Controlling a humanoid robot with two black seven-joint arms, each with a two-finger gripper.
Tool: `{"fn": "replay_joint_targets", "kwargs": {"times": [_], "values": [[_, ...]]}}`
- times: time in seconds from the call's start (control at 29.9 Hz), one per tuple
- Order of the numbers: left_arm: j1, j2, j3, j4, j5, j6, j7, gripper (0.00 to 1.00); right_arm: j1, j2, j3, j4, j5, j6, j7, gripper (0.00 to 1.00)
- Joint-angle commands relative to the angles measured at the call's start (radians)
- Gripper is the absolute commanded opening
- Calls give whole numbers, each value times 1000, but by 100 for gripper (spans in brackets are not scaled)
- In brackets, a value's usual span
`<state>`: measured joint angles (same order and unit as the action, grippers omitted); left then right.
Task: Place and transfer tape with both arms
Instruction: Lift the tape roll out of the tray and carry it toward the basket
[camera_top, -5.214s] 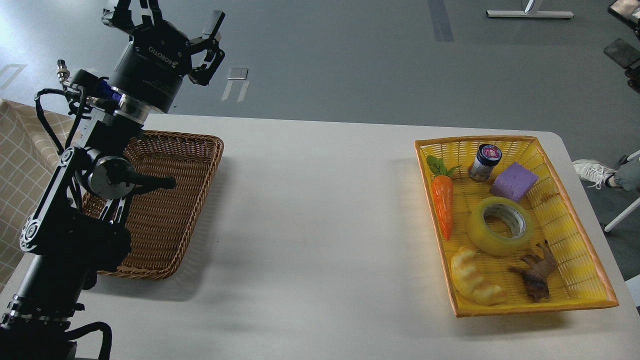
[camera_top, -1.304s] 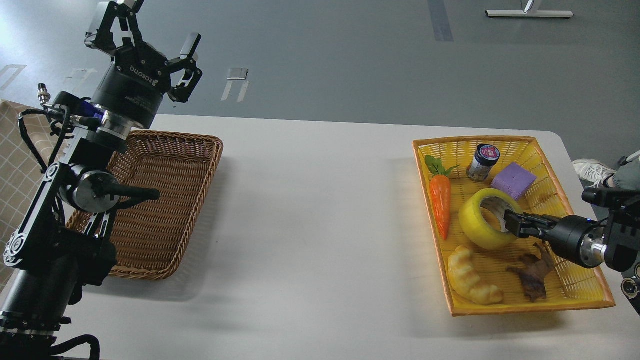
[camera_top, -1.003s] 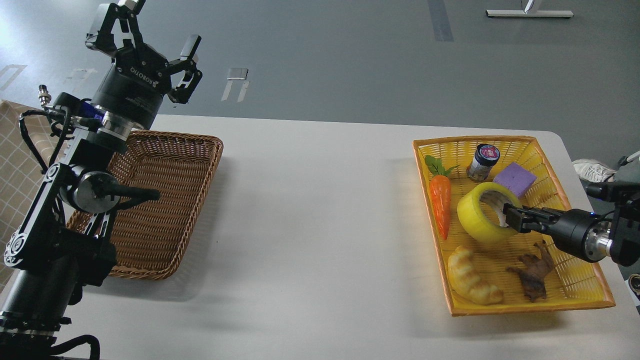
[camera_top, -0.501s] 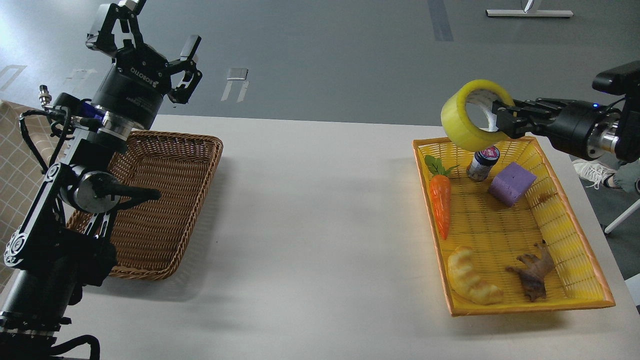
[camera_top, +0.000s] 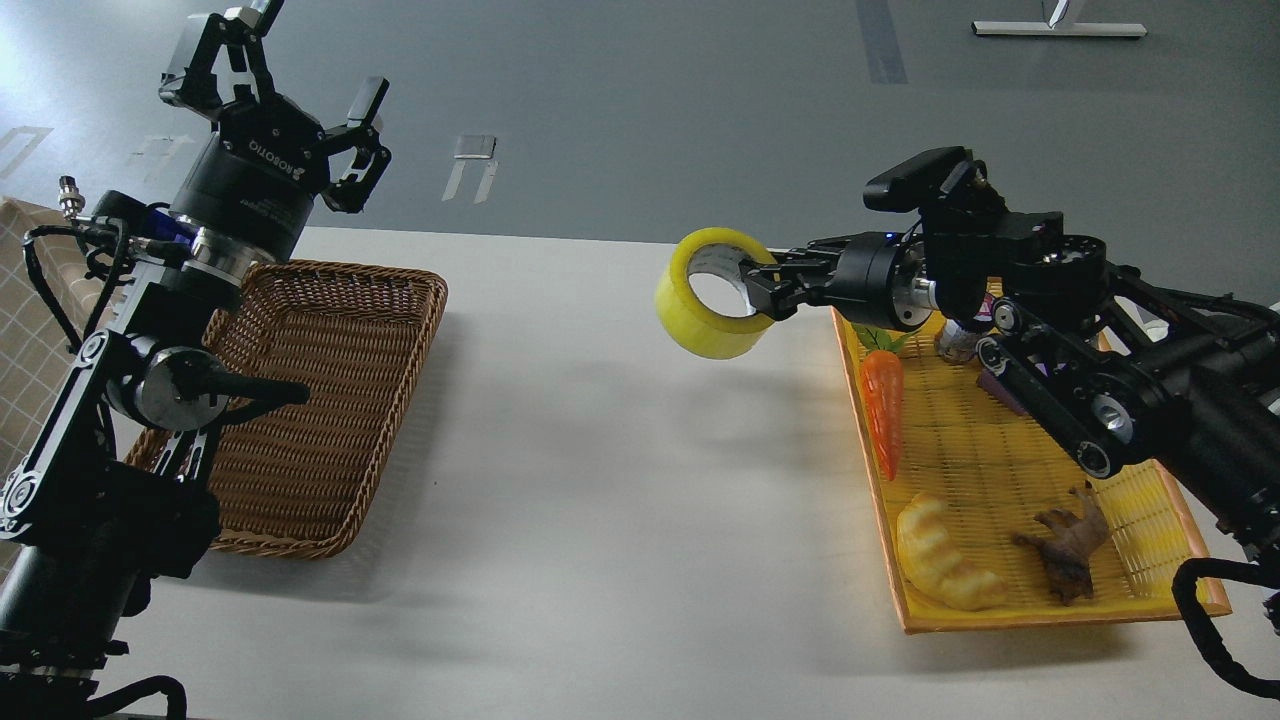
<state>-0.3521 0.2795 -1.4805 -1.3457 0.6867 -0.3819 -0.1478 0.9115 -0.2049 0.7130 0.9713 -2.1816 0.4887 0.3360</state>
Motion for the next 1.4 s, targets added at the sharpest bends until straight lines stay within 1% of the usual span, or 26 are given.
{"fn": "replay_joint_targets", "kwargs": {"times": [0.0, 0.13, 0.23, 0.43, 0.64, 0.97, 1.07, 1.1, 1.14, 1.17, 1.2, 1.37], "values": [[2, 3, -1, 0, -1, 0, -1, 98, 9, 77, -41, -57, 0, 0, 0, 20], [7, 3, -15, 0, 2, 0, -1, 98, 9, 174, -76, -134, 0, 0, 0, 20], [12, 3, -15, 0, 2, 0, -1, 98, 4, 205, -90, -172, 0, 0, 0, 21], [22, 3, -29, 0, -1, 0, -1, 98, 0, 205, -133, -218, 0, 0, 0, 21], [24, 3, -29, -1, -1, -2, -1, 98, -2, 205, -210, -221, 0, 0, 1, 21], [24, 10, -43, -1, -1, -3, -1, 98, -2, 205, -221, -250, 0, 0, 0, 22], [24, 17, -43, -1, -1, -3, -2, 98, 0, 205, -213, -281, 0, 0, -3, 30], [24, 17, -43, -1, -1, -3, -2, 98, 0, 205, -210, -302, 0, 0, -3, 38], [24, 17, -43, -1, -1, -5, -2, 98, 0, 205, -208, -310, 0, 0, -5, 42], [24, 17, -43, -1, -1, -5, -1, 98, 0, 205, -202, -321, 0, 0, -5, 49], [24, 17, -43, -1, -1, -5, -1, 98, 0, 205, -190, -325, 0, 0, -5, 51], [24, 17, -43, -1, -1, -5, -2, 98, 1, 205, -130, -345, 0, 0, -15, 53]]}}
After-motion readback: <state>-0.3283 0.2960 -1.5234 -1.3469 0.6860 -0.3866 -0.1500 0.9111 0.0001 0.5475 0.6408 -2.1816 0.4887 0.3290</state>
